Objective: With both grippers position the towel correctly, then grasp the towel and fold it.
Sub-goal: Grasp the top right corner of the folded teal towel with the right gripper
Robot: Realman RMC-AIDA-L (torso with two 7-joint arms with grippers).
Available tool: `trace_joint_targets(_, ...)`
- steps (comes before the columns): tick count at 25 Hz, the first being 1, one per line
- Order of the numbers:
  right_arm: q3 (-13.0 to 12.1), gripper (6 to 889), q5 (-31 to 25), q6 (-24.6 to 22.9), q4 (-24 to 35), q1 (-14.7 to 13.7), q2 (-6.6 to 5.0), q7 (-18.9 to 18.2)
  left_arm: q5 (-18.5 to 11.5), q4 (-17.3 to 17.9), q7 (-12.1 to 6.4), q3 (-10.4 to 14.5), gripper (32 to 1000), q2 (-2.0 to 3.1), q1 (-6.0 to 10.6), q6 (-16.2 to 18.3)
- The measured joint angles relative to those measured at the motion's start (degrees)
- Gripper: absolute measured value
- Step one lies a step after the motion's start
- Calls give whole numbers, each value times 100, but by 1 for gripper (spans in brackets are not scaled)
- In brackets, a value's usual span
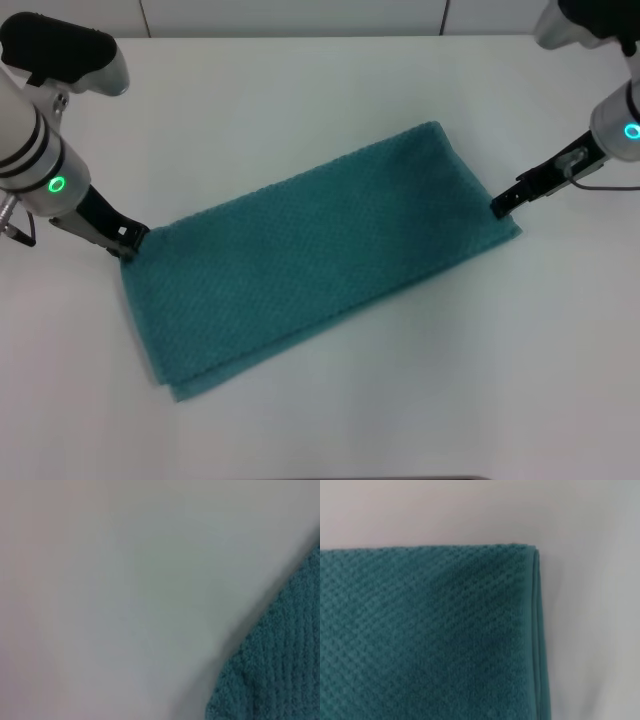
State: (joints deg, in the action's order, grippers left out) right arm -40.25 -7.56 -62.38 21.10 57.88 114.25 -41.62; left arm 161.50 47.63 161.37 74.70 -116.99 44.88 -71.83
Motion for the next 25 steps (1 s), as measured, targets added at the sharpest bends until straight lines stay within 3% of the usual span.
trace_joint_targets(12, -1, 848, 0, 352, -134, -83, 151, -72, -14, -15, 0, 0, 97, 0, 12, 26)
trace_joint_targets(25, 2, 844, -279, 679, -417, -137, 168, -239, -4, -17, 0, 0, 97, 0, 12, 36)
